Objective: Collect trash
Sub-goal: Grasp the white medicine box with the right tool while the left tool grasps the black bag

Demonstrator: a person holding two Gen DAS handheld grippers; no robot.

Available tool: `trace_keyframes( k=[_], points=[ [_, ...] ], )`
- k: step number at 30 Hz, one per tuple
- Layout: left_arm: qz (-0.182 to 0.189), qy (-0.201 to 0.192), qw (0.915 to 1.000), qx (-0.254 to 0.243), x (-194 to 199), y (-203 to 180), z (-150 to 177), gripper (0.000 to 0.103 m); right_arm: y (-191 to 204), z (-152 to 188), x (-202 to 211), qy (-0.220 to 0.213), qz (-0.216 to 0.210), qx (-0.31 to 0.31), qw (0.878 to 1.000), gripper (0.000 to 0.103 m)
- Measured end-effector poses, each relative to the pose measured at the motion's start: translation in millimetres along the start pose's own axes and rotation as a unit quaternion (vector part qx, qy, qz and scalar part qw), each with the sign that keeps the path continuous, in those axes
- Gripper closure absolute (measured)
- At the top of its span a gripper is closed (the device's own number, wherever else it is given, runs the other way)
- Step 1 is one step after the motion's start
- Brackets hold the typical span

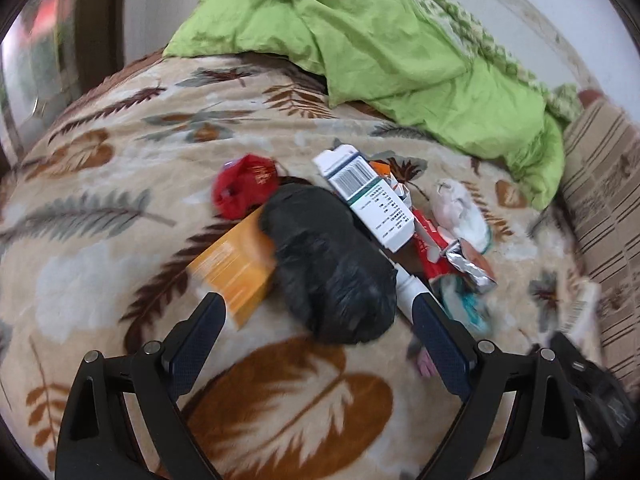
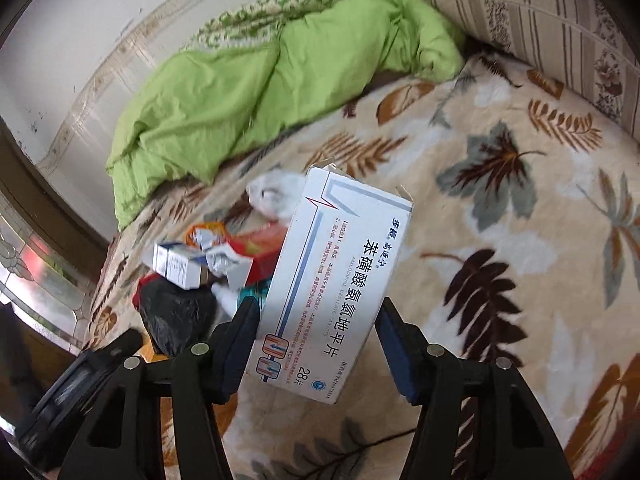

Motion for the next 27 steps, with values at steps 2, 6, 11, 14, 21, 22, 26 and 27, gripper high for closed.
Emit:
trace_keyframes(
  k=[2, 6, 11, 14, 21, 22, 26, 27],
  points=[
    [-0.028, 0.000, 0.9994, -0.021, -18, -6, -4, 0.009, 0, -2, 2, -0.009, 0.001, 0.001, 1.000, 0.040],
    [-0.051, 0.002, 0.9980, -0.039, -44, -4, -5, 0.030, 2, -4, 4, -0.011, -0.007, 0.005, 1.000, 0.040],
    [-0.020, -0.017, 0.9980, -0.058, -39, -5, 0, 0.065, 3, -4, 3, -0.011, -0.014, 0.008, 1.000, 0.040],
    [-0.003, -0.016, 0.9976, -0.067, -27, -7, 6, 0.069, 6, -3, 4, -0.012, -0.018, 0.012, 1.000, 0.040],
    [0.056, 0.002, 0.9971, -0.050, 24, 4, 37, 0.070, 15, 2, 16, -0.026, -0.026, 0.043, 0.998, 0.040],
    [0.064, 0.011, 0.9967, -0.049, 30, 5, 45, 0.070, 15, 3, 17, -0.027, -0.027, 0.046, 0.998, 0.040],
    [0.080, 0.040, 0.9945, -0.055, 48, 13, 85, 0.069, 15, 10, 23, -0.025, -0.033, 0.058, 0.997, 0.040],
    [0.078, 0.041, 0.9945, -0.056, 50, 15, 90, 0.066, 15, 11, 25, -0.026, -0.034, 0.059, 0.997, 0.040]
  ],
)
Point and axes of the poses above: each gripper's, at about its wrist camera, not at the fingertips, and x roughly against the way its jaws point, y to its left, z to its underside, the point moved 2 cm from there along -x, roughly the way its jaws point, and after that the axes turned 6 degrees about z, right-handed, at the moved point
